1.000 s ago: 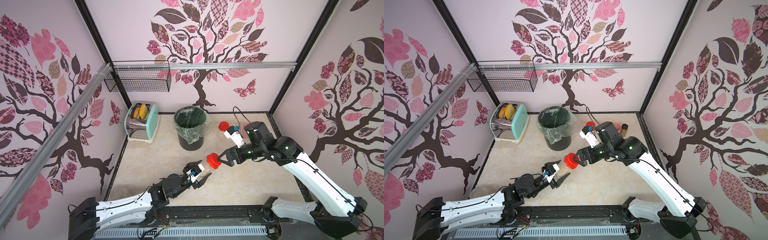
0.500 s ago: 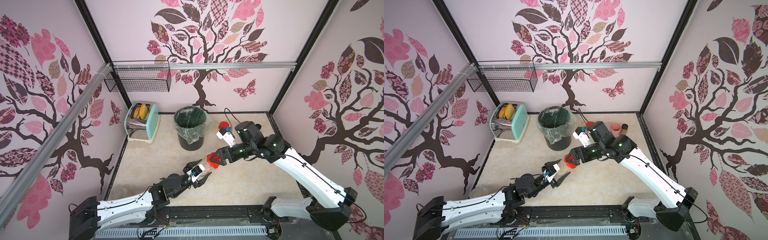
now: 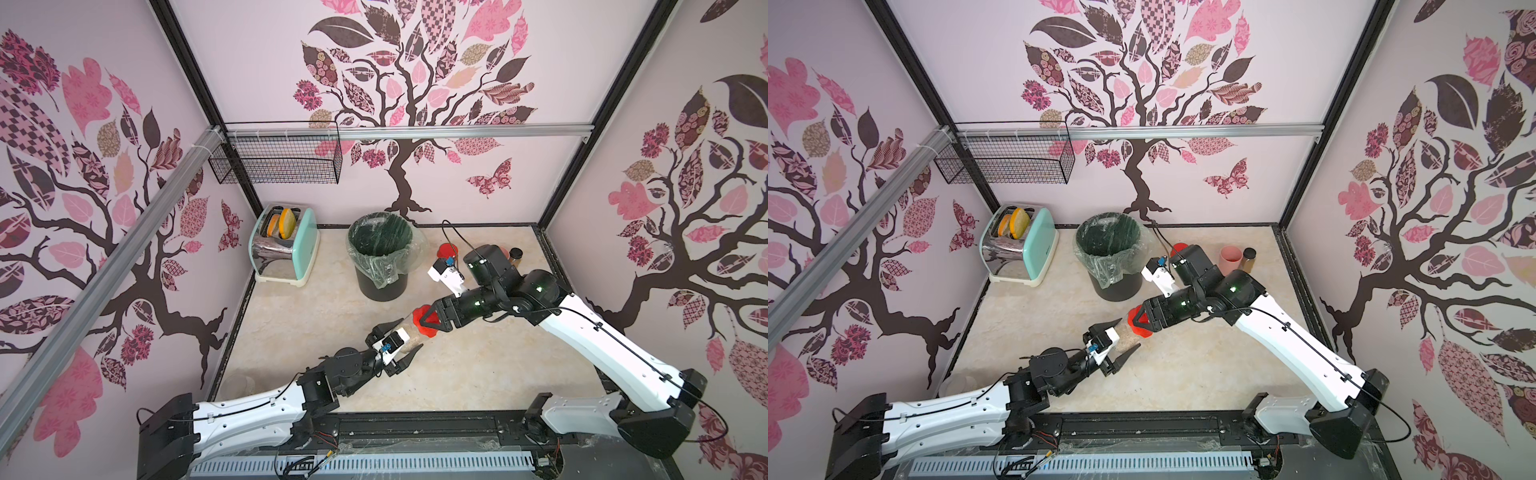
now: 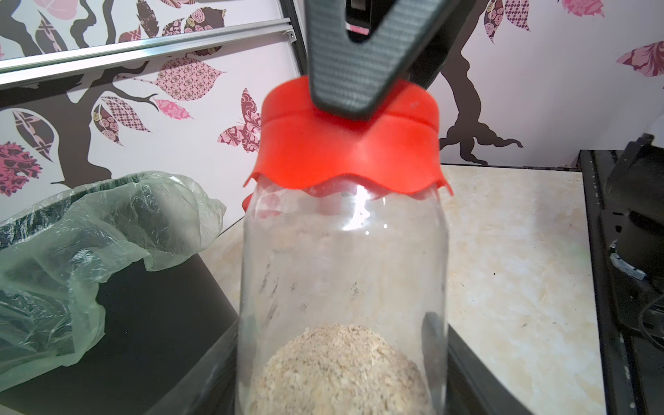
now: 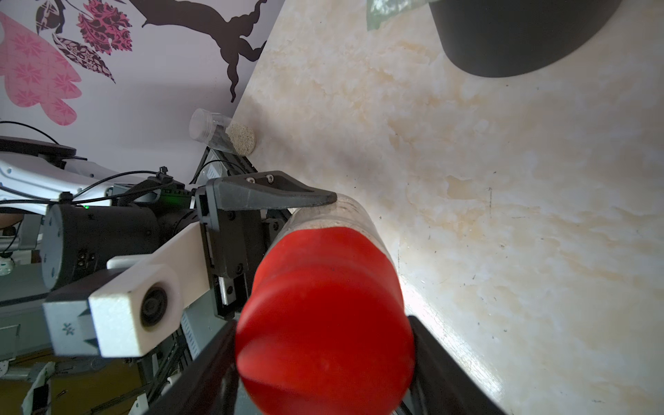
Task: Empty expired oatmeal from jars
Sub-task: Unscrew the lid from the jar.
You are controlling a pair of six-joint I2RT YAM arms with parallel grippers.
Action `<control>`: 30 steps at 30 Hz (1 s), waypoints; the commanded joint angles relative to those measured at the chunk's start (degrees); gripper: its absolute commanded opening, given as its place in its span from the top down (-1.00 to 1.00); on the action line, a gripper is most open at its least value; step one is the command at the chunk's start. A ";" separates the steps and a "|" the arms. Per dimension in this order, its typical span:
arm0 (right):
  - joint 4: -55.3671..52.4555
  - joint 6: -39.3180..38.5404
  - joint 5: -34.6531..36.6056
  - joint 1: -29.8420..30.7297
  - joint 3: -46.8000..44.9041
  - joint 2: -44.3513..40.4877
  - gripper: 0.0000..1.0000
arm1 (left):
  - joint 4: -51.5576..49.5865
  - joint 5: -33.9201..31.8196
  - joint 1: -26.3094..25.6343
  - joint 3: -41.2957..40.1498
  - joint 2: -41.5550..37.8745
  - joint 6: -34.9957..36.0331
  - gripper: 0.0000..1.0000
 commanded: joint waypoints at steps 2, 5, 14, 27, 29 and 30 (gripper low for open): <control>1.29 -12.74 -3.80 0.37 2.76 0.49 -0.04 | 0.97 1.40 -0.09 1.76 -1.26 -0.91 -0.27; 0.71 -22.46 -5.70 0.28 2.67 0.39 0.00 | 0.25 1.78 -0.35 1.50 -2.04 -1.44 -0.26; -3.87 -23.62 0.64 0.28 7.79 1.36 -0.99 | 0.14 1.12 -1.59 0.77 -3.08 -0.54 -0.26; -4.97 4.18 6.40 0.34 7.38 -2.81 -0.90 | 4.73 -1.35 -1.65 0.80 -0.85 2.83 -0.27; -3.77 4.86 5.61 0.39 6.90 -2.61 -0.91 | 4.64 -1.00 -1.57 1.05 -0.48 2.60 -0.27; -3.19 5.16 5.33 0.46 6.41 -2.47 -0.92 | 4.47 -0.95 -1.66 1.14 -0.48 2.46 -0.27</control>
